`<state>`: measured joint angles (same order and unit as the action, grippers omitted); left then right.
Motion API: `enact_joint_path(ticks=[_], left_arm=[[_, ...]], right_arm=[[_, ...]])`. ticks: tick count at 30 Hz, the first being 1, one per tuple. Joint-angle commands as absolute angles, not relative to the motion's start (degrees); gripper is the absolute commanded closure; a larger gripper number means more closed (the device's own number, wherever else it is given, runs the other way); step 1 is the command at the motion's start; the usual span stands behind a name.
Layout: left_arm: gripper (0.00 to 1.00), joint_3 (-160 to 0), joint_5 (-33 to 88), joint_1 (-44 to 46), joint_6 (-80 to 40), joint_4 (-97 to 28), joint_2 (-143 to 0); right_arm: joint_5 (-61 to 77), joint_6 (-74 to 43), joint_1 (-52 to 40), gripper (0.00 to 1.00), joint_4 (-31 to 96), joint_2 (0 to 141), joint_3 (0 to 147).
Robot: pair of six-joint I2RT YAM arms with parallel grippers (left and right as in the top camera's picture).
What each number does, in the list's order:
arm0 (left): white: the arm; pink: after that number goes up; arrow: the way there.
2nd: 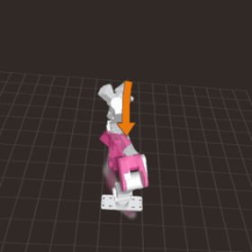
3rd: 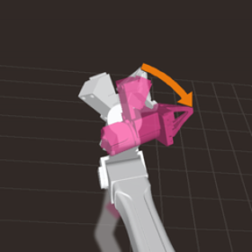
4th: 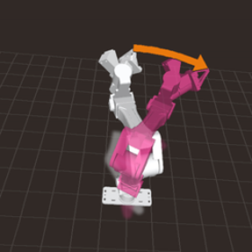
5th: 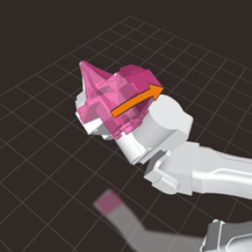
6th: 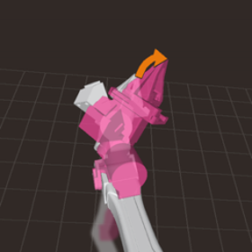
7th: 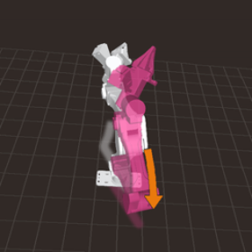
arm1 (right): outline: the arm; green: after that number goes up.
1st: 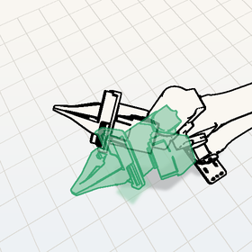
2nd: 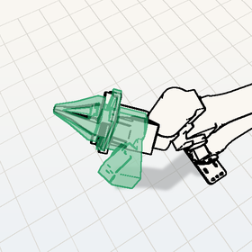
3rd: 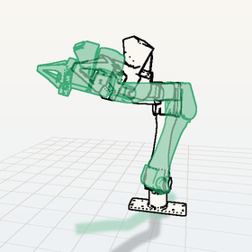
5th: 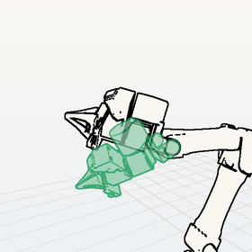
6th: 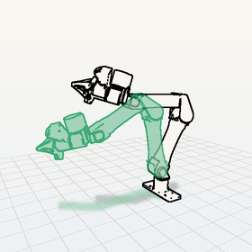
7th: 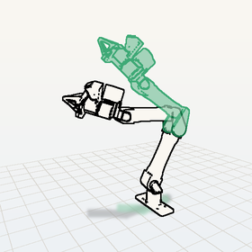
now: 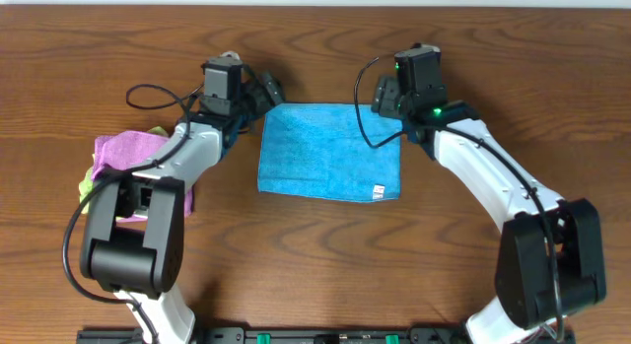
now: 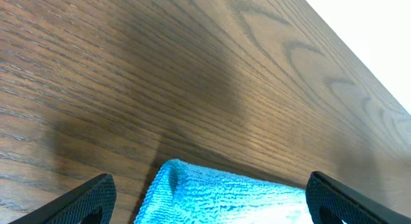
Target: Fold the cloth
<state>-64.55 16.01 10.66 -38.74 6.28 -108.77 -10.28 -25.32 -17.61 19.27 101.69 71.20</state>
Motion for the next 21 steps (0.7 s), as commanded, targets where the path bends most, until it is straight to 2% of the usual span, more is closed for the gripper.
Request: enact_joint_path(ticks=[1,8,14,21], left_arm=[[0.05,-66.24,21.89,9.34,-38.09,5.65,-107.96],[0.05,-66.28,22.31,9.47,-33.04,-3.51,-102.43],[0.05,-66.28,22.37,9.54,-30.59,-14.26,-98.89],[0.05,-66.28,22.50,9.54,-28.01,-18.31,-98.74]], right_arm=[[-6.83,-24.77,-18.06,0.21,21.50,97.69,71.90],[-5.78,-29.95,-16.86,0.20,31.07,97.12,71.88],[-5.63,-39.57,-11.99,0.20,32.40,97.51,71.88],[2.87,-41.78,-6.94,0.21,31.16,101.23,71.85]])
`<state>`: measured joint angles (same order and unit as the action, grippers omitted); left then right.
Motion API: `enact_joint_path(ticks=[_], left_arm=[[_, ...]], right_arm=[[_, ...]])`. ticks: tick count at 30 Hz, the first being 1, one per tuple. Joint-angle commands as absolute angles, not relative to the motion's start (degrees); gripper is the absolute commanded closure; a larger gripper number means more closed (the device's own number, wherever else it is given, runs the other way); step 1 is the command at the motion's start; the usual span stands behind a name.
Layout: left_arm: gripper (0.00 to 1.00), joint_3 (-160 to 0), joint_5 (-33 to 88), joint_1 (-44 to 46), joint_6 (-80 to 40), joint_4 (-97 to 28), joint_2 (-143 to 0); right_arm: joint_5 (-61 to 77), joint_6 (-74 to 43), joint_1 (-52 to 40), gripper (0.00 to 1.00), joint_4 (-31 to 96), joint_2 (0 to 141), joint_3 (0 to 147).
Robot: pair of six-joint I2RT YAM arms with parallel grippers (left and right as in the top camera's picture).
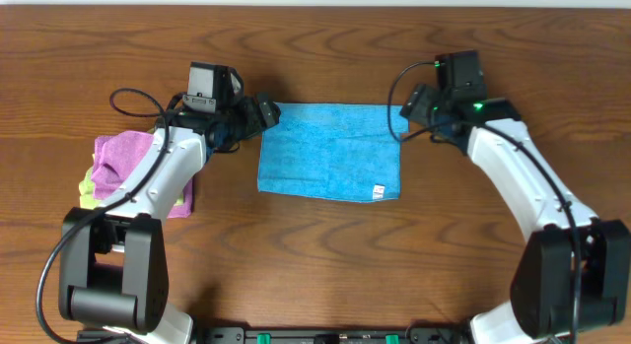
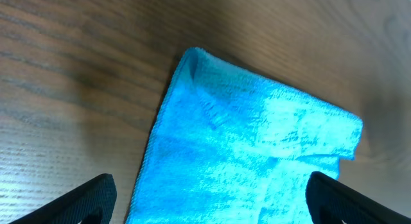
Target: Fold the cloth
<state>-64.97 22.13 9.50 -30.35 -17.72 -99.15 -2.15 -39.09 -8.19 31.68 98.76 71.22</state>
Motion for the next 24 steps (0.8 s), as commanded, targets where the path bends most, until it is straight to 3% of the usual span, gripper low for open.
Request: enact_joint_path(ticks=[1,16,20,24], left_arm=[[0.04,-66.28,22.48,9.56,-28.01,-18.44,-98.74],[0.04,-66.28,22.55,9.56,-27.81,-22.28,-98.74],[0.05,-66.28,22.55,9.56,-27.81,-22.31,-98.74],[0.04,-66.28,22.55,9.54,-27.81,-22.28,-98.74]], right_arm=[[4.21,-41.78,-6.70,0.21,30.63,101.86,71.83],[9.69,-44.99,-6.76,0.29,25.50,109.91,71.83],[9.96,-45.65,-6.83,0.34,24.56,112.81,71.83],[9.89,-45.63,-6.83,0.45,22.37,113.78,71.83]])
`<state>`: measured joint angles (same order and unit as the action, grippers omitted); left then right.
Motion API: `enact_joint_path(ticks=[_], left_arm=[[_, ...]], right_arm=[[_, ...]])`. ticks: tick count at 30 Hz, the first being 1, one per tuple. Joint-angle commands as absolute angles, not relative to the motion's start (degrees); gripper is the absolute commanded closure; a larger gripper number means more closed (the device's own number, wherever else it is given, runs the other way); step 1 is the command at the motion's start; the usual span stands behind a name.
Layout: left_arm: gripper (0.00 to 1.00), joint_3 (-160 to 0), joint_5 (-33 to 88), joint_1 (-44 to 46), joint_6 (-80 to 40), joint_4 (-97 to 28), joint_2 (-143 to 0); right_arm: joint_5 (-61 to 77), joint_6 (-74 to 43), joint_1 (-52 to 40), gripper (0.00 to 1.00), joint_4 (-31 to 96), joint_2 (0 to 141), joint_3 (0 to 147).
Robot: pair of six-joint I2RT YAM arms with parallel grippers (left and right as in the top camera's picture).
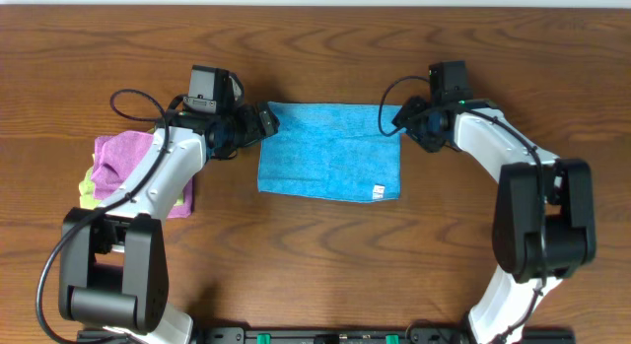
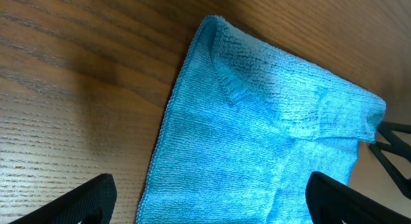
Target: Fold the cloth
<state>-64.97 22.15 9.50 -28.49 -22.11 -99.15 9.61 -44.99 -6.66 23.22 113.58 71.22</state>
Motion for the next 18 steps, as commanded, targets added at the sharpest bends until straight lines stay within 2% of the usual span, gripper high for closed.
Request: enact_joint_path(ticks=[1,5,18], left_arm=[[0.04,-66.28,22.55,9.54,-27.81,-22.28,-98.74],[0.04,-66.28,22.52,9.54,-27.81,-22.28,-98.74],[0.04,-66.28,22.28,9.54,-27.83,-22.26,-98.74]], right_arm=[[9.91,-45.65,-6.83,0.45,21.58,113.80,71.83],[9.91,-45.87,-6.83,0.48,19.79,114.21,71.83],[10.59,-46.68,-6.83,0.74,19.05,115.46,71.83]])
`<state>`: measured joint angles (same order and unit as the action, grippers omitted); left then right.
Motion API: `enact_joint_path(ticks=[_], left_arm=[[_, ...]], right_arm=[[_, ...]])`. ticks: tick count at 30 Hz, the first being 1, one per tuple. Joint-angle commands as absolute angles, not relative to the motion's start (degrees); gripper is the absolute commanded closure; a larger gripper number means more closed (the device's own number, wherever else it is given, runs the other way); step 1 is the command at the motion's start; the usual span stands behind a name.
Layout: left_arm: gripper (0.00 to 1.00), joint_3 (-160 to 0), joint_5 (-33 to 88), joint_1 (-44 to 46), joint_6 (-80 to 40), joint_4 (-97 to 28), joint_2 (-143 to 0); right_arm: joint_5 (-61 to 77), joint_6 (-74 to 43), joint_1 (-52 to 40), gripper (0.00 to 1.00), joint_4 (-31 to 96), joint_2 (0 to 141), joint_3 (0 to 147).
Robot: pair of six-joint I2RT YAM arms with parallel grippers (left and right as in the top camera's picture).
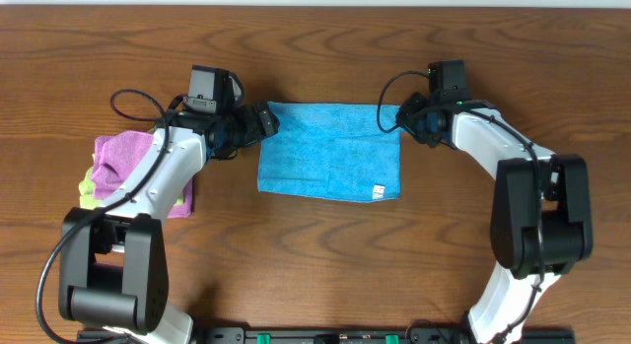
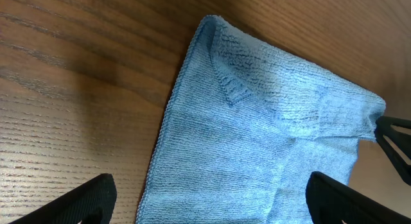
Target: Fold the cloth
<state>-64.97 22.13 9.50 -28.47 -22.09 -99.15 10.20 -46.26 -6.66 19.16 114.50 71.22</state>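
The blue cloth (image 1: 330, 152) lies flat on the table as a folded rectangle, with a small white tag (image 1: 378, 192) at its near right corner. My left gripper (image 1: 268, 120) stands open at the cloth's far left corner. In the left wrist view its fingertips (image 2: 90, 195) spread wide over the cloth (image 2: 257, 140) without touching it. My right gripper (image 1: 402, 121) is at the far right corner. Its dark fingers (image 2: 393, 147) show at the right edge of the left wrist view, apart on either side of that corner.
A pile of other cloths, pink (image 1: 128, 152) over yellow-green (image 1: 87, 191), sits at the left beside the left arm. The wooden table (image 1: 315, 255) stretches on toward the front, and its far edge (image 1: 315, 4) runs just behind the grippers.
Hardly anything has changed. Both grippers stay at the cloth's far corners, and the right gripper's fingers reach slightly further into the left wrist view.
Both grippers were first close against the cloth's far corners, the left wrist seeing only a corner tip. Then both stood drawn back outward, the right off the corner. Later the right gripper was back at the far right corner, where it stays.
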Motion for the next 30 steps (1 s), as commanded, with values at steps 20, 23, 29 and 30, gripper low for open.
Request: enact_joint_path(ticks=[20,23,29,30], left_arm=[[0.05,-66.28,22.35,9.54,-27.83,-22.70,-98.72],[0.04,-66.28,22.55,9.54,-27.83,-23.20,-98.72],[0.04,-66.28,22.63,9.56,-27.83,-25.93,-98.72],[0.05,-66.28,22.79,9.56,-27.81,-26.48,-98.74]], right_arm=[[15.05,-46.70,-8.84,0.99,8.49,115.44,71.85],[14.46,-46.70,-9.02,0.99,5.17,115.44,71.85],[9.45,-46.68,-9.13,0.99,0.43,115.44,71.85],[8.14,-46.68,-9.19,0.99,-0.47,115.44,71.85]])
